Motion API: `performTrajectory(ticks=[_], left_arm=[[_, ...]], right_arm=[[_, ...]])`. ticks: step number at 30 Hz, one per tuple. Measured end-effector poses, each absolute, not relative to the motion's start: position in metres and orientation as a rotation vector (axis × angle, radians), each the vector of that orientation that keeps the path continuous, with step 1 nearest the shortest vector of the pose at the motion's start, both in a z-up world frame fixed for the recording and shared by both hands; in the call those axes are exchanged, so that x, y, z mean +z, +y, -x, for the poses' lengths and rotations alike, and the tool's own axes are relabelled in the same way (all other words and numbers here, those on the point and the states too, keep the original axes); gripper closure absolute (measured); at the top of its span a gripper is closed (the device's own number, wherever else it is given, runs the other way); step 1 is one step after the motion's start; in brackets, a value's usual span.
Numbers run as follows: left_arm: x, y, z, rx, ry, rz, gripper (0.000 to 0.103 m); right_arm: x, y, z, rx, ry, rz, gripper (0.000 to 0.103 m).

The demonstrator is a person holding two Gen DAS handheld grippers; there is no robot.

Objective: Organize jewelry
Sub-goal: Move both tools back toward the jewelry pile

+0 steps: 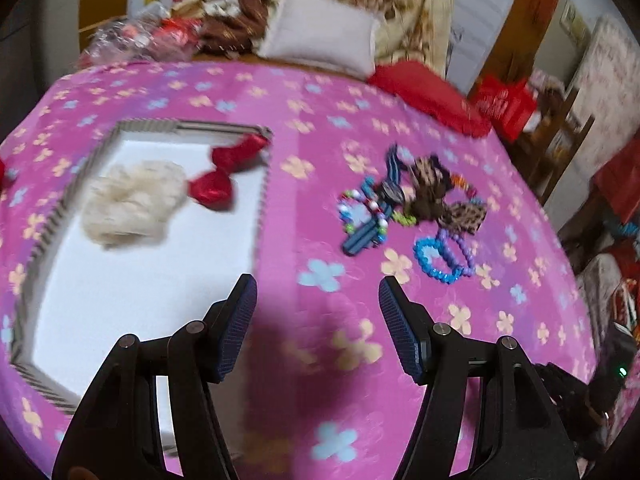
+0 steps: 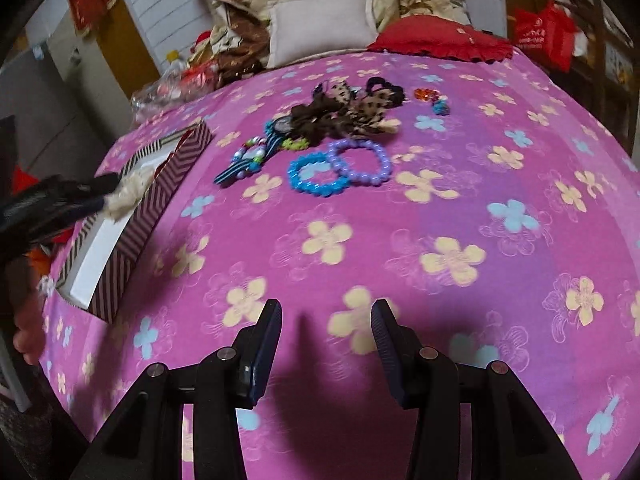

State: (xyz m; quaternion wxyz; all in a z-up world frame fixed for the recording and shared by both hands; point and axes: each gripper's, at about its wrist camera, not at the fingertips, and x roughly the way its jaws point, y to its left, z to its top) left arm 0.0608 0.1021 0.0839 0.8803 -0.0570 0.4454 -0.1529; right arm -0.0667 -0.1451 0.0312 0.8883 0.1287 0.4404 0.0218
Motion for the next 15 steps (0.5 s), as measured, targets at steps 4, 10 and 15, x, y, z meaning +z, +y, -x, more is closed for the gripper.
performTrajectory(ticks=[4, 10, 15], left_arm=[[0.066, 0.06, -0.096, -0.345, 0.996, 0.104, 0.04], [0.054, 0.033, -0.158, -0.294, 1.053, 0.093, 0.04], [0.038, 0.027, -0.189, -0.231, 1.09, 0.036, 0.04]], right_arm=[[0.029, -0.155, 0.075, 0.063, 0.878, -0.283, 0.058], [0.021, -0.169, 0.08, 0.078, 0.842, -0.276, 0.058], [0.014, -0.184, 0.081, 0.114, 0.837, -0.36, 0.058]])
